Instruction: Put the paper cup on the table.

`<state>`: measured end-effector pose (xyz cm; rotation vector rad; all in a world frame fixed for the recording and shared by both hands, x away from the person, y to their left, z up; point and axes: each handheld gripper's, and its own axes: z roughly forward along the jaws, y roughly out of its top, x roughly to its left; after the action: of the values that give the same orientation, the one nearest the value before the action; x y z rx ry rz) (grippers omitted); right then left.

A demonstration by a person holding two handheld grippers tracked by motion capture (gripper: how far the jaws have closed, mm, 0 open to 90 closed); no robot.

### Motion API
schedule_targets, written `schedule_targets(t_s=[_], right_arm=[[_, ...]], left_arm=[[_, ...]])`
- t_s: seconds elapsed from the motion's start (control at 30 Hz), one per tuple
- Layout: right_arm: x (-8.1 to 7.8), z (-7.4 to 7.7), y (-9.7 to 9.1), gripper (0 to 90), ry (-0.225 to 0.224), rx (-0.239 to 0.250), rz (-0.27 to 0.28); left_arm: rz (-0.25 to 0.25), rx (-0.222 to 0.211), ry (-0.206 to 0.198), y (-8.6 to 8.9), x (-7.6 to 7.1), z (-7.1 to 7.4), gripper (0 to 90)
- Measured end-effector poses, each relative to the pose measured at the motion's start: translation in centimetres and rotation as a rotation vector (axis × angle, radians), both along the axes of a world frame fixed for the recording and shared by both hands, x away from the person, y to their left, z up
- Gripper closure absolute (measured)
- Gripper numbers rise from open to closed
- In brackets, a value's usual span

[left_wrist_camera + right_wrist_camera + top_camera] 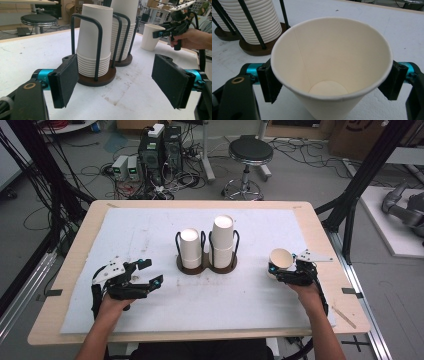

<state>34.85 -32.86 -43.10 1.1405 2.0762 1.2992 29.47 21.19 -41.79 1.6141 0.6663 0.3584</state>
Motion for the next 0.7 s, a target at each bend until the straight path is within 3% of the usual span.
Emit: schedule_targets(t_s=[0.37,0.7], right_arm=[[-1.4,0.2,-0.8,20.1,0.001,-0.002,0.028],[-2.5,0.1,-2.0,20.1,0.002,-0.003,0.012]], left_arm=[[0.0,0.002,0.002,0.0,0.0,0.0,21.7],[-0.003,0.001,0.0,-0.2,0.1,0.0,21.7]])
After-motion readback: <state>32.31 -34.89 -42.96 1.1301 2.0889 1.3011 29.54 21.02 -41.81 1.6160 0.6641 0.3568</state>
